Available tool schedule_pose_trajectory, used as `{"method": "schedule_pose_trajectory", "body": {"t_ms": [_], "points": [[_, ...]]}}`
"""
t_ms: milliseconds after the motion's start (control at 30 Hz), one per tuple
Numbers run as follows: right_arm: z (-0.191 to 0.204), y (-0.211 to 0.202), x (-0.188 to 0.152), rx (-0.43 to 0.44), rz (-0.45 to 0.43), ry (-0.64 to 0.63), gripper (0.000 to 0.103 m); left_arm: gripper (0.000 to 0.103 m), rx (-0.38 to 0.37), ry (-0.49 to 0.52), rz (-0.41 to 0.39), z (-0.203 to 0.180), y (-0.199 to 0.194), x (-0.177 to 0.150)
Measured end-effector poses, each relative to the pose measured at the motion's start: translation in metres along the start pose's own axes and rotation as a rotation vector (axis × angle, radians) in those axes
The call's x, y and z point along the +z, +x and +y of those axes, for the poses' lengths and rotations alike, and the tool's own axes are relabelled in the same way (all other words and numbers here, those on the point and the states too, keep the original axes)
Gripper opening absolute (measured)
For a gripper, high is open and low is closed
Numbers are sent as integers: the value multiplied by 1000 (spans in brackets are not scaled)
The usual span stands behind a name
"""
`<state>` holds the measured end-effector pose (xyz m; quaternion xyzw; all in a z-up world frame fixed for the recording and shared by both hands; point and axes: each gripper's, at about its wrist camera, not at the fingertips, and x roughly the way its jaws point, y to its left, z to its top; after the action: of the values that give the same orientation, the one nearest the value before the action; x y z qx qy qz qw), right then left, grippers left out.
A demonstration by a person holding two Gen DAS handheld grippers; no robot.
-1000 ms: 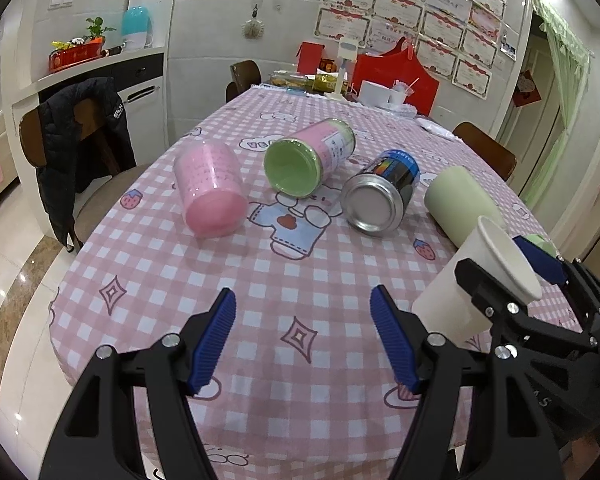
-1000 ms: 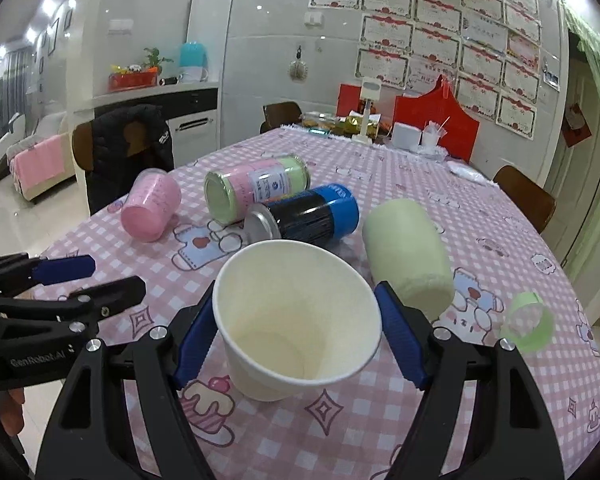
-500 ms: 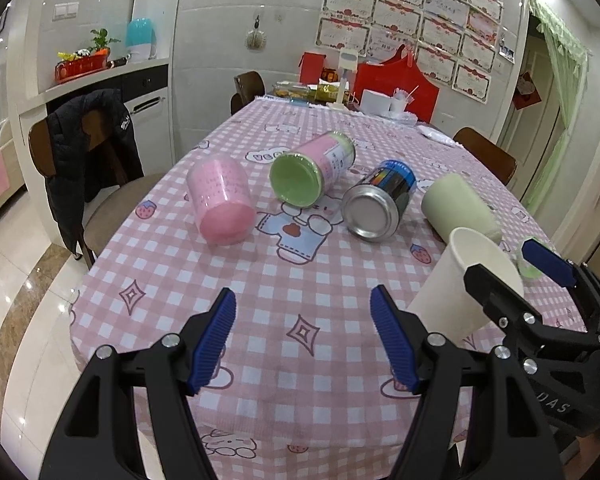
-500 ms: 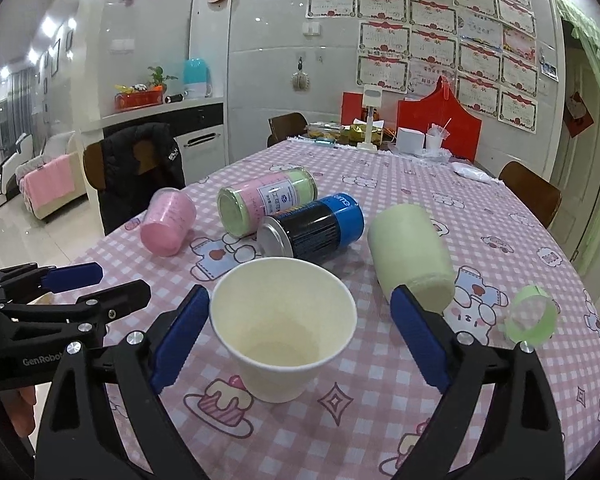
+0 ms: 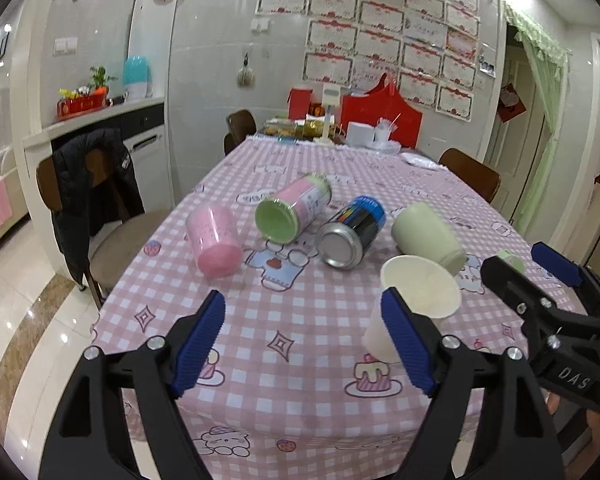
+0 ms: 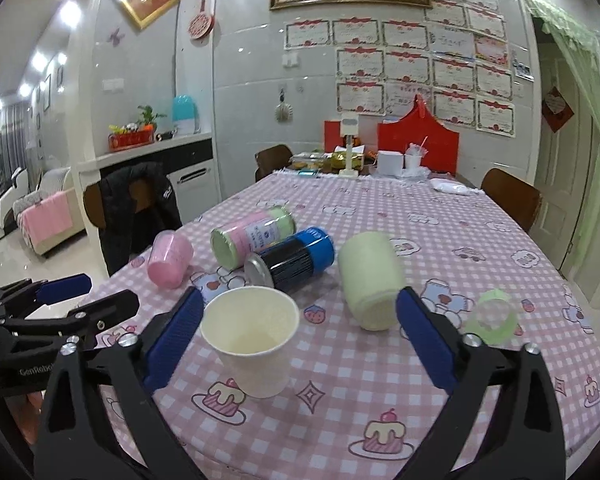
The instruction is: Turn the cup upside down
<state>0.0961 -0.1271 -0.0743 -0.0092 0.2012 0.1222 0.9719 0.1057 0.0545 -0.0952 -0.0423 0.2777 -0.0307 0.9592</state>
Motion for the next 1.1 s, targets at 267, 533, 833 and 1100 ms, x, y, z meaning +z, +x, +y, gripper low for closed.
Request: {"method": "schedule_pose_trajectory", "body": {"t_ms": [267,533,833,1100], "points": [[-1,-39,10,-17,-85,-16,95,80,8,39,-111,-18,-41,7],[0,-65,13,-13,-151,-29,95,80,35,68,-212,-30,-78,10],[-6,-82,11,-3,-199,-20,95,80,45,98,-307,-44,-103,10],[-9,-89,8,-4,-220,-8,95,80,35,122,-362,-53,-113,9]]}}
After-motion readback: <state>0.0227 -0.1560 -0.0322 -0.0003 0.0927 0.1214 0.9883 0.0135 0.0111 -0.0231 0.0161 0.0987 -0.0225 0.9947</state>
